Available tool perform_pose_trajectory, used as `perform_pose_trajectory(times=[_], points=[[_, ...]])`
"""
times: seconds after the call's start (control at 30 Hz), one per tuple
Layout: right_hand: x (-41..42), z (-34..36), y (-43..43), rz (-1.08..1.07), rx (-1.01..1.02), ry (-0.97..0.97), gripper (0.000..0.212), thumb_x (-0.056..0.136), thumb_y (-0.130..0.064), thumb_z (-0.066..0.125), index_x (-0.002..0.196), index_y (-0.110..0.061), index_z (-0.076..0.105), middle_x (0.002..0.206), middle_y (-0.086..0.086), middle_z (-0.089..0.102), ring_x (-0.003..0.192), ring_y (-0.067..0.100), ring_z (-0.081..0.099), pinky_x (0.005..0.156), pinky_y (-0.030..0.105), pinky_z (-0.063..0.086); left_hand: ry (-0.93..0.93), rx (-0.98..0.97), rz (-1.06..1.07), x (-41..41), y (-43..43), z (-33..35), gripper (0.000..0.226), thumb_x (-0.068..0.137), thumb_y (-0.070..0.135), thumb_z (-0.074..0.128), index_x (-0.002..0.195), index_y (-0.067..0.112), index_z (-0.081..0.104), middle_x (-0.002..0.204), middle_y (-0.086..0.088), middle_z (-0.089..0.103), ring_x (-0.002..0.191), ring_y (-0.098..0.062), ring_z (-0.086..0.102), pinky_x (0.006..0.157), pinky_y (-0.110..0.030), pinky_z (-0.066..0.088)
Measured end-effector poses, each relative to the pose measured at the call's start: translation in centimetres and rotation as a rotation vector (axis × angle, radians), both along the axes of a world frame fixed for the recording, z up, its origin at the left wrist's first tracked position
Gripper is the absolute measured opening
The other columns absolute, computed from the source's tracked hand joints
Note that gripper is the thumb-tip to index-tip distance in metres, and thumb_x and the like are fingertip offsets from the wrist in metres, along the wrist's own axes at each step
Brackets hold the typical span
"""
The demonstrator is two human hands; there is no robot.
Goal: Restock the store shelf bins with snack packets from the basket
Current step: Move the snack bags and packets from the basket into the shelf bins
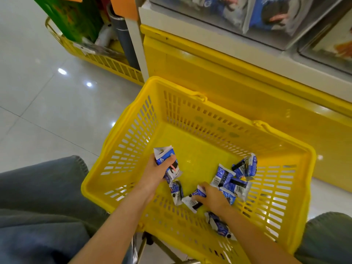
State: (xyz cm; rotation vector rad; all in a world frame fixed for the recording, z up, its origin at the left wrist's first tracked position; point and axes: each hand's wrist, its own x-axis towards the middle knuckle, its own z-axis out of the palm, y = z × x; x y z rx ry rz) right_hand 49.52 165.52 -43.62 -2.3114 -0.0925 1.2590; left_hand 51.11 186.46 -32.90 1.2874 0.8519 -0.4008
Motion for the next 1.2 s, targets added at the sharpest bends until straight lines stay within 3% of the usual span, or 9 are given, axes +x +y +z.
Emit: perform_pose_trajectory(times=[0.1,0.2,0.33,0.4,0.53,0.67,0.87,1.07,1.2], points=[[1.7,2.8,0.7,-0.144,0.059,-0.226,0.034,0.092,-0.041,0.055,0.109,-0.015,0.041,0.071,-0.005,0.043,0.055,0.009,0.039,0.051,0.026,0.034,0.045,0.048,0.011,-0.5,0.2,-0.1,0.045,0.087,0.025,0.063,0.128,0.016,0.045,0.123,-0.008,0.056,0.111,-0.026,0.056,0.092,-0.04,0.048],[3.9,7.3,2.3,-0.287,0.151,-0.481,0.028,0.091,-0.039,0.055,0.094,-0.019,0.035,0.065,-0.005,0.045,0.046,0.008,0.038,0.043,0.024,0.034,0.074,0.043,0.059,-0.8,0.0,0.3,0.051,0.087,0.023,0.064,0.131,0.009,0.043,0.125,-0.015,0.056,0.112,-0.031,0.056,0.096,-0.047,0.046],[3.7,13.4,4.8,-0.171,0.205,-0.71,0.026,0.091,-0.044,0.052,0.095,-0.027,0.032,0.074,-0.012,0.054,0.058,0.004,0.055,0.046,0.019,0.043,-0.007,-0.052,0.024,-0.6,-1.2,2.3,0.03,0.089,0.027,0.061,0.116,0.016,0.053,0.111,-0.018,0.065,0.099,-0.034,0.064,0.079,-0.043,0.052],[2.8,15.4,5.6,-0.077,0.25,-0.728,0.027,0.091,-0.045,0.051,0.105,-0.025,0.038,0.097,-0.007,0.056,0.083,0.007,0.059,0.065,0.025,0.049,-0.109,-0.125,0.034,-0.4,-1.7,3.8,0.021,0.092,0.029,0.055,0.109,0.018,0.058,0.095,-0.008,0.071,0.083,-0.022,0.069,0.064,-0.034,0.056],[1.9,19.1,6.3,-0.107,0.475,-0.685,0.024,0.093,-0.041,0.046,0.104,-0.022,0.055,0.116,-0.008,0.046,0.107,-0.009,0.045,0.087,0.007,0.037,-0.258,-0.223,0.074,-0.6,-1.1,6.4,0.027,0.09,0.035,0.053,0.107,0.016,0.061,0.092,-0.006,0.072,0.074,-0.013,0.069,0.059,-0.028,0.057],[2.3,22.4,6.9,-0.485,0.625,-0.609,0.014,0.087,-0.015,0.064,0.089,-0.026,0.055,0.103,-0.012,0.053,0.089,-0.01,0.055,0.072,0.014,0.046,-0.378,-0.386,0.031,-0.8,-0.4,9.0,0.047,0.07,0.04,0.065,0.11,0.014,0.062,0.096,-0.009,0.073,0.079,-0.02,0.071,0.061,-0.032,0.056],[3.8,27.3,6.3,-0.449,0.552,-0.423,0.08,0.074,-0.019,0.078,0.139,-0.02,0.032,0.124,-0.007,0.047,0.095,0.007,0.058,0.067,0.021,0.056,-0.468,-0.301,-0.189,-0.4,1.0,13.4,0.063,0.06,0.033,0.074,0.119,0.017,0.06,0.103,-0.009,0.071,0.083,-0.021,0.069,0.063,-0.031,0.056],[6.0,32.0,5.8,-0.194,0.501,-0.447,0.034,0.07,-0.023,0.081,0.098,-0.025,0.062,0.091,-0.011,0.066,0.07,-0.008,0.06,0.06,0.009,0.047,-0.544,-0.193,-0.351,1.0,2.1,18.3,0.064,0.06,0.035,0.075,0.119,0.027,0.054,0.105,-0.005,0.071,0.086,-0.021,0.067,0.07,-0.034,0.051],[7.7,34.8,5.8,-0.066,0.449,-0.589,0.039,0.066,-0.021,0.084,0.095,-0.021,0.058,0.09,-0.01,0.066,0.079,-0.001,0.061,0.066,0.016,0.049,-0.578,-0.12,-0.379,2.7,2.3,20.8,0.062,0.053,0.04,0.075,0.11,0.031,0.053,0.096,0.003,0.073,0.078,-0.014,0.069,0.064,-0.026,0.051]])
